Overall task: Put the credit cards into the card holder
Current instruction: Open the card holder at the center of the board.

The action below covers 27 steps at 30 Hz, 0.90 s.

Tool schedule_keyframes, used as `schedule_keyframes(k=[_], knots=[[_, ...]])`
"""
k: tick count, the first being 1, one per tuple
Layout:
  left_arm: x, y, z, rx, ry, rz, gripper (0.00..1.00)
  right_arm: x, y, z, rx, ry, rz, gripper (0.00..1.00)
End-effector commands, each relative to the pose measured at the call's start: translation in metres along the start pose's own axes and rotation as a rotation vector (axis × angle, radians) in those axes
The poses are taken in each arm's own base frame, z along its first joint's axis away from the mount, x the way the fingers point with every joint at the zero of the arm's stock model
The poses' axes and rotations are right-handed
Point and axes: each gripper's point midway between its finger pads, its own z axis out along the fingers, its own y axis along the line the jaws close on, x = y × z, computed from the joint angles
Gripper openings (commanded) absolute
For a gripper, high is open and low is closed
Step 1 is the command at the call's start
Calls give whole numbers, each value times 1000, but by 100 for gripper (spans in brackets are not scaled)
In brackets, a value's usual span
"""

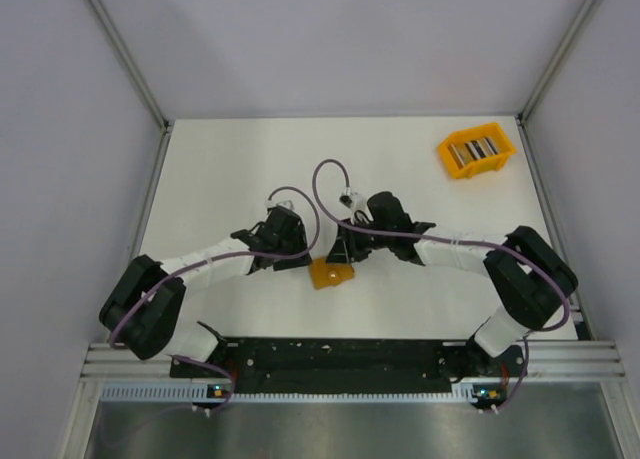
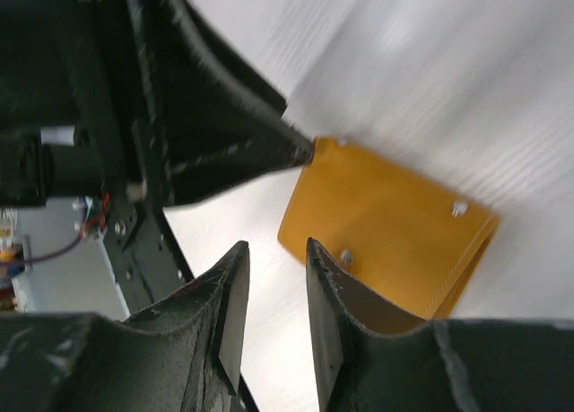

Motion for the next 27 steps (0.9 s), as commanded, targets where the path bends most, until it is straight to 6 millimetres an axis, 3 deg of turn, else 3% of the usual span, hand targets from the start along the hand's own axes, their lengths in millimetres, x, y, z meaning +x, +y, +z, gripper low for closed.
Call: schedule_keyframes(k=[1,8,17,27], knots=[[-11,-3,-14,28,-55,35,55,-29,-16,23,67,-37,77,31],[-7,-9,-12,63,-31,57,54,-14,-22,36,40,45,81,28],[-2,-20,-4,111,7,56,51,22,-15,24,-37,151,37,25],[-5,-31,-6,158,9,50,49,45,-1,9,-144,186,-11,20]])
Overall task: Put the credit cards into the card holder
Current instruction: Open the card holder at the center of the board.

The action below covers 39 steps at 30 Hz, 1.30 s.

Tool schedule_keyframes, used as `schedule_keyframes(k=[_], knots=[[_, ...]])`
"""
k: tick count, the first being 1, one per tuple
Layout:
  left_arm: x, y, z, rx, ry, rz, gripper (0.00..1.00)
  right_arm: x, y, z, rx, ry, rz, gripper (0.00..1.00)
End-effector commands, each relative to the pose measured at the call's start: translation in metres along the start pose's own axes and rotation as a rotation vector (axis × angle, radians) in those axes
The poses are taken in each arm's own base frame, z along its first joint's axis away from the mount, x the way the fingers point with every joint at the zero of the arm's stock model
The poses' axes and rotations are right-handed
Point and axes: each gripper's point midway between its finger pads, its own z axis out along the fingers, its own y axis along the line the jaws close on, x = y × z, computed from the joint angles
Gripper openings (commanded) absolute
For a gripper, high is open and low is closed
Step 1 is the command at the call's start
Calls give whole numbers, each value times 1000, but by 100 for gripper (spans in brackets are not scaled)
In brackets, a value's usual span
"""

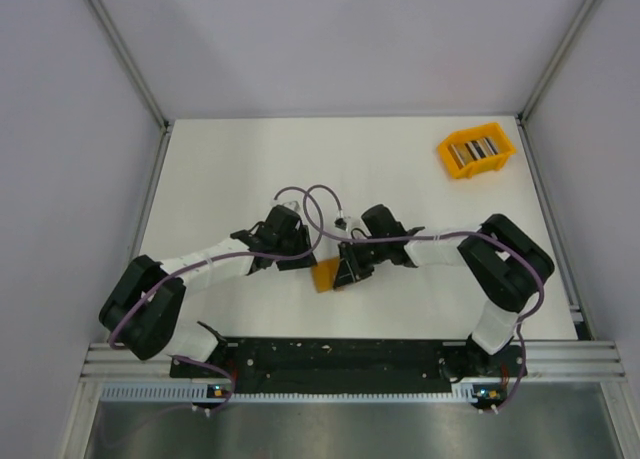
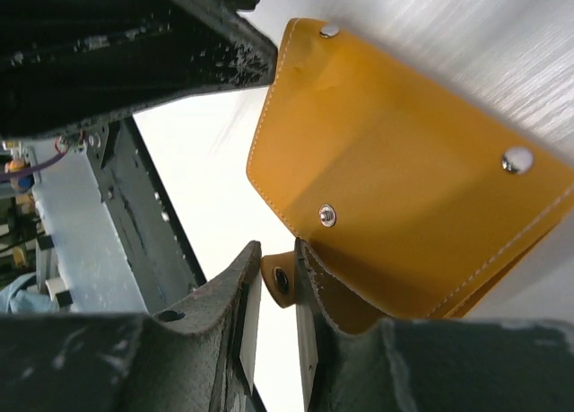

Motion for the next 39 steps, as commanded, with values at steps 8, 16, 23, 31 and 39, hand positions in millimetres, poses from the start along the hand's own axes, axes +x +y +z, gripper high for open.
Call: schedule_keyframes(k=[8,16,23,31,39], knots=[[-14,-24,-6,95,-29,19,45,19,5,-8,-27,-2,-114,17],[-14,-32,-10,127,-13,38,44,18,23,-23,-81,-87,-182,33],[-17,-45,-16,180,-4,55,43,30,25,-26,-100,-58,-163,37],[-11,-64,-22,268,44,81,42,34,36,-24,-177,-65,-111,23],[6,-83,-23,346,108,102,40,46,34,-28,-173,-42,-115,28]])
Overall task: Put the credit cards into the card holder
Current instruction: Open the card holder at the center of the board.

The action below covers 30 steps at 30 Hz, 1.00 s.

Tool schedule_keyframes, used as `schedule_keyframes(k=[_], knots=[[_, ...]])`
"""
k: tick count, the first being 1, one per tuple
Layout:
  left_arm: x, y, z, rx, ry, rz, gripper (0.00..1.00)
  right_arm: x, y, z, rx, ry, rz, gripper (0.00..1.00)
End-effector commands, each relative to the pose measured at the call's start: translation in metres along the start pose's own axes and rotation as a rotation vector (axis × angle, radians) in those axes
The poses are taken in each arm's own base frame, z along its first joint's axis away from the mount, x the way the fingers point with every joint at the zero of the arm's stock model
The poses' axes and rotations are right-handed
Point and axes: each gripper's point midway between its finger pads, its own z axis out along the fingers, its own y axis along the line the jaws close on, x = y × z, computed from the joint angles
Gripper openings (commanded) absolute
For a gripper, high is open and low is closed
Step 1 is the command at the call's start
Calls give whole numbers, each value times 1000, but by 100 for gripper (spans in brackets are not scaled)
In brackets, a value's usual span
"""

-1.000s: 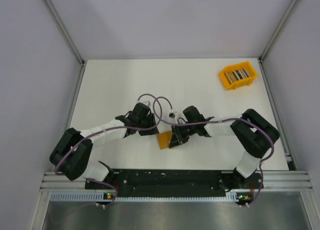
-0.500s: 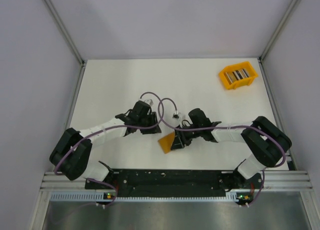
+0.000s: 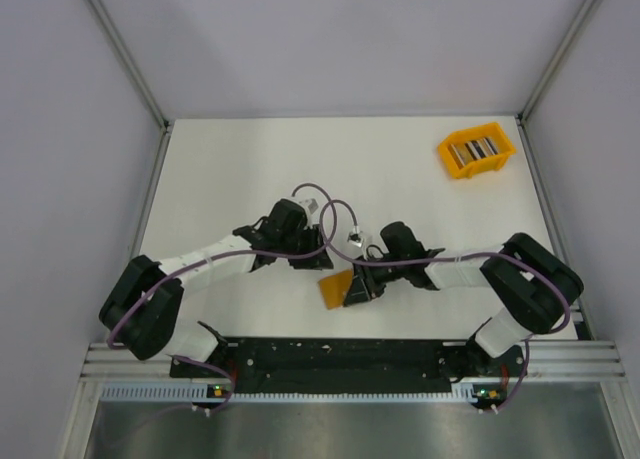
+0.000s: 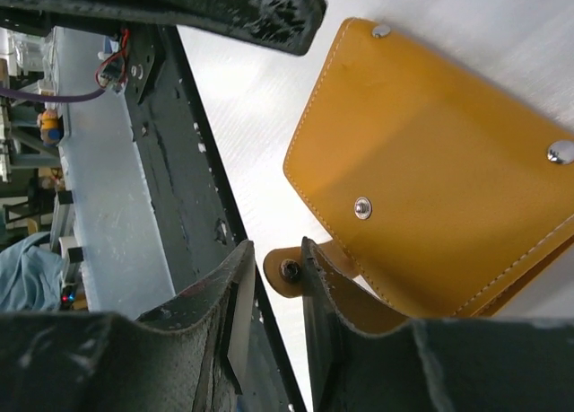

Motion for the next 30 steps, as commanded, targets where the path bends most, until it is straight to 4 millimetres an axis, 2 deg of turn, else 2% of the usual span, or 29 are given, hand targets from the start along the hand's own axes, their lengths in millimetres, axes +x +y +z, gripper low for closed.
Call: schedule_keyframes(k=[1,11,14,19,22,25,30], knots=[[-5,-33,1,118,7,46,40,2,10,-4,-36,-3,-50,28],[42,-43,12,275,217,38,38,11,2,-4,-9,-3,-42,27],[50,-32,26,223,245,0,34,12,1,-3,-8,-4,-43,26],[56,-4,47,86,255,-70,31,19,-5,-4,15,10,-20,25],[56,6,51,35,241,-99,29,28,-14,-3,49,37,27,23],[56,11,52,10,227,-110,29,43,-31,-2,121,67,89,21],[54,13,53,-4,214,-123,28,54,-48,3,180,102,163,17]])
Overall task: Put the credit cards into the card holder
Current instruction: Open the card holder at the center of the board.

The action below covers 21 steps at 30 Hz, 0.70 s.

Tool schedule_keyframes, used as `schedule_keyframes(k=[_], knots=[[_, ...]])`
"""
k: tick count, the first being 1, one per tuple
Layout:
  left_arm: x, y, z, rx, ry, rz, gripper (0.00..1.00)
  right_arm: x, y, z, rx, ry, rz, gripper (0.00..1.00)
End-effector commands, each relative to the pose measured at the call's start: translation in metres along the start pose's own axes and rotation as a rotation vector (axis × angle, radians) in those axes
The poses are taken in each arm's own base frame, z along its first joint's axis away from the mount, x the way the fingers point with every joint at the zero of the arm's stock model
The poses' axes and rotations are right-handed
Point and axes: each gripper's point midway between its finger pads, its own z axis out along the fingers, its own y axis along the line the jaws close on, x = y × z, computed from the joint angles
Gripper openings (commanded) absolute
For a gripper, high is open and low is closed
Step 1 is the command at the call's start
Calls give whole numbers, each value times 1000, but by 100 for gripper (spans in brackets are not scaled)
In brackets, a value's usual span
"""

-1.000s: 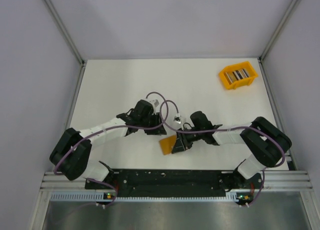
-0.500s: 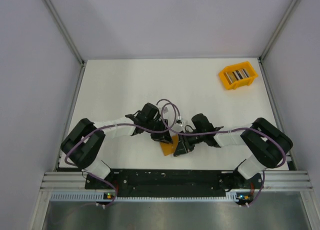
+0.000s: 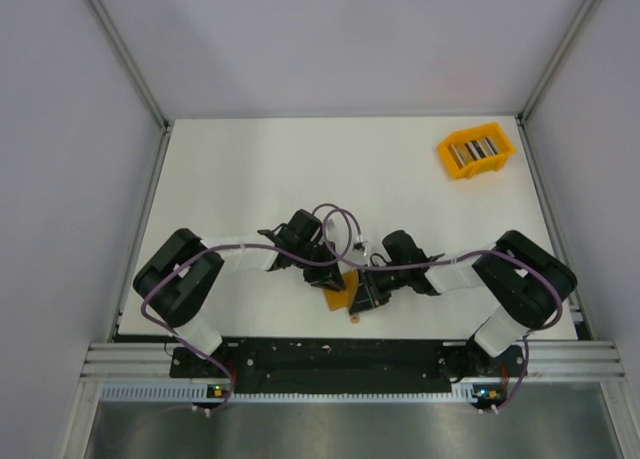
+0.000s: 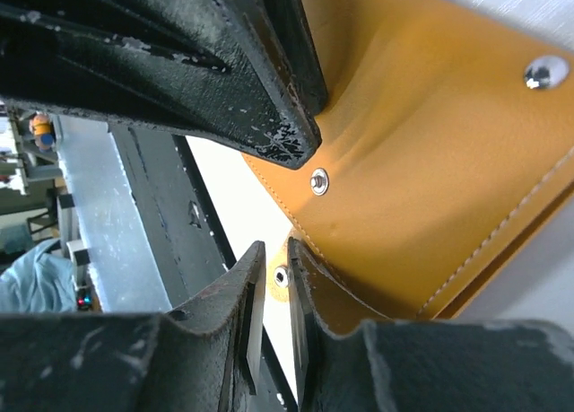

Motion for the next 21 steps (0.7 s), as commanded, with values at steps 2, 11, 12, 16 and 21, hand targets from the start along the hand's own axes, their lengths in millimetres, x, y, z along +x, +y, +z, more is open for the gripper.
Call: schedule_keyframes(k=[2,11,12,16,21], knots=[[-5,28,8,-111,-56,-14,27,24,-41,7,178,65,118,15],[-19,50,-3,-252,-158,-49,25,39,-97,-10,480,51,282,10],[-20,52,-5,-268,-166,-54,25,33,-100,-14,496,30,280,10],[-20,63,-10,-330,-193,-81,25,5,-106,-25,516,-48,263,12],[-23,64,-15,-345,-220,-89,24,-33,-101,-23,491,-67,198,16]])
